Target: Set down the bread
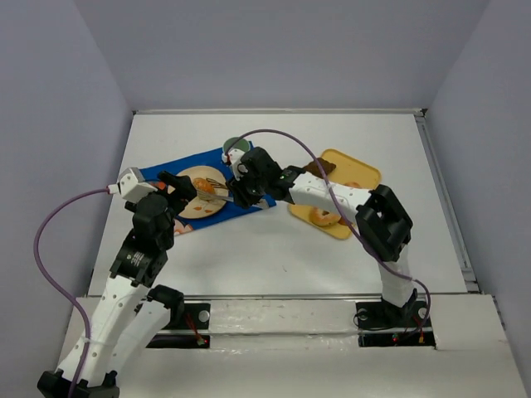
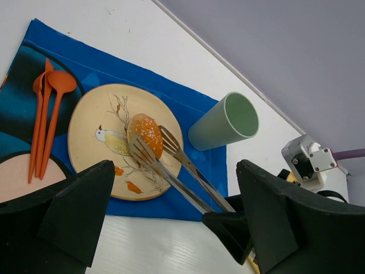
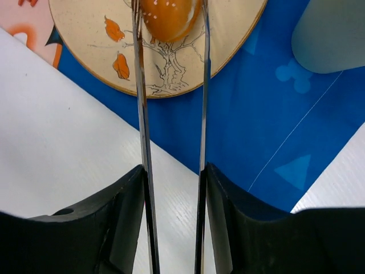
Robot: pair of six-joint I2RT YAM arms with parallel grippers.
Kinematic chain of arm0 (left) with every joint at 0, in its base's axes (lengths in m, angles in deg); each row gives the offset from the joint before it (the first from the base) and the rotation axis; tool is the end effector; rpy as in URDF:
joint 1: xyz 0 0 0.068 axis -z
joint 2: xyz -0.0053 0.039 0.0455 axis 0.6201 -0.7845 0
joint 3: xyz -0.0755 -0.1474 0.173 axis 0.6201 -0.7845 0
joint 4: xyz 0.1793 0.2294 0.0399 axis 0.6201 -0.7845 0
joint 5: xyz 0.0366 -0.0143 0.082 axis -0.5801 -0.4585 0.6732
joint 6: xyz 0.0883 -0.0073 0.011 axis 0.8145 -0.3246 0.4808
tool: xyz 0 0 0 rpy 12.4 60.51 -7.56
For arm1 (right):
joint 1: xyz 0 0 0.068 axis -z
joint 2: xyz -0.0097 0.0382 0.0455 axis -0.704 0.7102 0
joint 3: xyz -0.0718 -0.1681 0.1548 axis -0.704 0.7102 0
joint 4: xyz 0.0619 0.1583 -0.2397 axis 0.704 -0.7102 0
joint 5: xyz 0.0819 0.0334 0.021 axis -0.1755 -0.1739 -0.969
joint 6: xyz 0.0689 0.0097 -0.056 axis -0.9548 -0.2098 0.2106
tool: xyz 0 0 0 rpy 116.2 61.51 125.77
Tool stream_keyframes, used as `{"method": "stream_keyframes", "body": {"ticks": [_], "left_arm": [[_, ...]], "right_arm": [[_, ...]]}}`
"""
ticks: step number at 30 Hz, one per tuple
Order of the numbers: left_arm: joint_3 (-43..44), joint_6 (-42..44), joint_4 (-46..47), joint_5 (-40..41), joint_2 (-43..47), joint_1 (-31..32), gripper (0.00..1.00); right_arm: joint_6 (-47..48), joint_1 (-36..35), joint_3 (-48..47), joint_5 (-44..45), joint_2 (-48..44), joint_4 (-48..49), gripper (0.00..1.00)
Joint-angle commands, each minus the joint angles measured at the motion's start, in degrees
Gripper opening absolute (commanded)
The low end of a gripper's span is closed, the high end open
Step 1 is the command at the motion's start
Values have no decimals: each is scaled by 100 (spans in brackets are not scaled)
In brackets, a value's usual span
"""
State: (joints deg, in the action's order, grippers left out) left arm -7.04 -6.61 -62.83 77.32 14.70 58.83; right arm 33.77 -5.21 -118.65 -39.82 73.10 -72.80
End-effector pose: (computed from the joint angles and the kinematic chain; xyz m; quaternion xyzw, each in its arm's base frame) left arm 0.2459 -0.0523 0.3011 -0.2772 0.6933 -0.1635 0.6448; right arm 0.3213 0.4003 0.1623 -0.4124 0.8113 0.2318 0.3436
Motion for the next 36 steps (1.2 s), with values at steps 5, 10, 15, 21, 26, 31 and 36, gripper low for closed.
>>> {"method": "stream_keyframes", "body": {"ticks": [5, 10, 15, 21, 26, 31, 36], "left_arm": [[-47, -11, 85, 113, 25, -12, 99], [-47, -11, 77, 104, 51, -12, 99], [-21, -20, 59, 113, 77, -12, 99], [-73, -20, 147, 42, 121, -12, 99], [-38, -2, 165, 25, -10, -12, 99], [-38, 15, 182, 16, -125, -12, 99], [-30, 7, 208, 60, -151, -12, 99]], "right_arm": [[137, -85, -268, 142, -565, 106, 59], [295, -85, -118, 186, -1005, 115, 59], [532, -85, 671, 178, -1760, 368, 56], [1526, -85, 3219, -1674, -3184, 1587, 55], [1166, -146, 3934, -1897, -3037, 2040, 55], [1289, -401, 4083, -1994, -2536, 1952, 59], [1315, -506, 4092, -1564, -2561, 1628, 83]]}}
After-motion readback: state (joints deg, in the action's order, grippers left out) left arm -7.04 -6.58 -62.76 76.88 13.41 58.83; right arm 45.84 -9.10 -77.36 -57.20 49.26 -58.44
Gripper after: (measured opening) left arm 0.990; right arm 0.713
